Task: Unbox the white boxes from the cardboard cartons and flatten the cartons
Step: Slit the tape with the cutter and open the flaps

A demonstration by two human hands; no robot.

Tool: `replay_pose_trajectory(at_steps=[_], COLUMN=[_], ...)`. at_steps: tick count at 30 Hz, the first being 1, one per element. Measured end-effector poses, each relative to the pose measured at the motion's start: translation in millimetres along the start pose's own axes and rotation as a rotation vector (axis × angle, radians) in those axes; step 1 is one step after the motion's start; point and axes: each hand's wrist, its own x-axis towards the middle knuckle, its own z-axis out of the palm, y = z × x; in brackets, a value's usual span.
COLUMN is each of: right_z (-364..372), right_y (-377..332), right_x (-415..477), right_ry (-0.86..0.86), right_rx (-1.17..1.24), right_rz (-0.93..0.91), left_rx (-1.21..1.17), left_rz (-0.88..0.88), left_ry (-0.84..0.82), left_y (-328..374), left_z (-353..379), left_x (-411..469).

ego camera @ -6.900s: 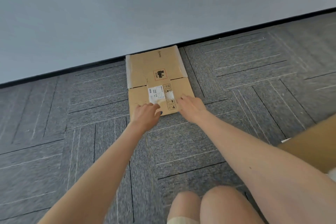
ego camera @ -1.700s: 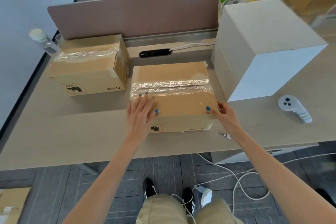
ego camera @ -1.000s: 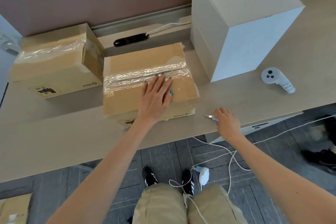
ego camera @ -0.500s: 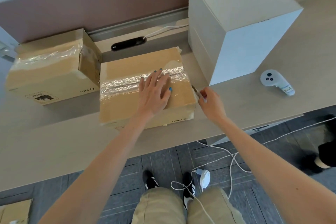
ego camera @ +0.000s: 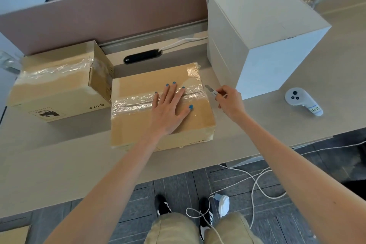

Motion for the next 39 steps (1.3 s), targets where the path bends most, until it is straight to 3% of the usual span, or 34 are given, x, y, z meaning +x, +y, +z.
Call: replay_pose_trajectory(at_steps=[10, 26, 39], right_z=[-9.6, -29.0, -24.5], right_y=[-8.0, -18.6, -13.9], right_x=[2.7, 11.3, -30.2], right_ry=[-0.020, -0.112, -0.122], right_rx=[-0.010, -0.259, -0.284], right_rz=[-0.051, -0.214, -0.177], left_rx=[0.009, 0.002, -0.015], left_rz=[0.008, -0.006, -0.009], left_ry=[0.023, 0.054, 0.013], left_y=[-1.1, -0.8, -1.2], left_z=[2.8, 3.0, -0.9], left_x=[-1.5, -0.5, 2.3])
